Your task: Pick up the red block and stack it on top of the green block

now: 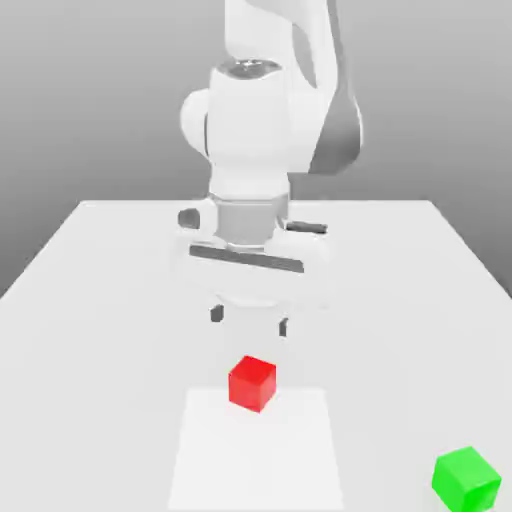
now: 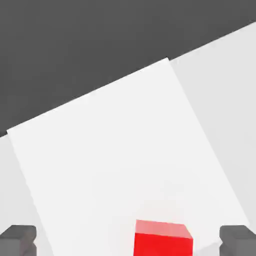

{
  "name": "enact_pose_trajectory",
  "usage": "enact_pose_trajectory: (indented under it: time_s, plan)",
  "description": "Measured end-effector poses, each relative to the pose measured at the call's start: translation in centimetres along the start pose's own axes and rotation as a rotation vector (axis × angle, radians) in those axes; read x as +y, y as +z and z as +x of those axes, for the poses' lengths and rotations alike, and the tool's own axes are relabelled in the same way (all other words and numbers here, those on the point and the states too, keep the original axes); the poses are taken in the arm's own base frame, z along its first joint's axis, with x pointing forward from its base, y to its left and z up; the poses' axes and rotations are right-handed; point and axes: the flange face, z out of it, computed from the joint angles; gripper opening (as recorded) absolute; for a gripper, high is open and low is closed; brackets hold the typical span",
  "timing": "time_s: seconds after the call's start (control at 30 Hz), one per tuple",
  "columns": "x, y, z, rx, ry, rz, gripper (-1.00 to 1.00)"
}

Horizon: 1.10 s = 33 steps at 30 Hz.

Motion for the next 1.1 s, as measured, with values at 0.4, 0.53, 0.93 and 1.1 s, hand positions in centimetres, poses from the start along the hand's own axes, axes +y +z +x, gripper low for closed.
enact_pose_trajectory:
  time_s: [0.4,0.53,0.93,1.1]
  plan:
    - [1.3,6.5,-0.5,-0.009,0.017,-0.026,-1.00]
    - [1.0,5.3,-0.4,-0.008,0.016,-0.025,-1.00]
    - [-3.2,-0.4,-1.8,0.041,-0.075,-0.048,-1.00]
    - [-7.9,-0.6,-4.7,0.070,-0.183,-0.063,-1.00]
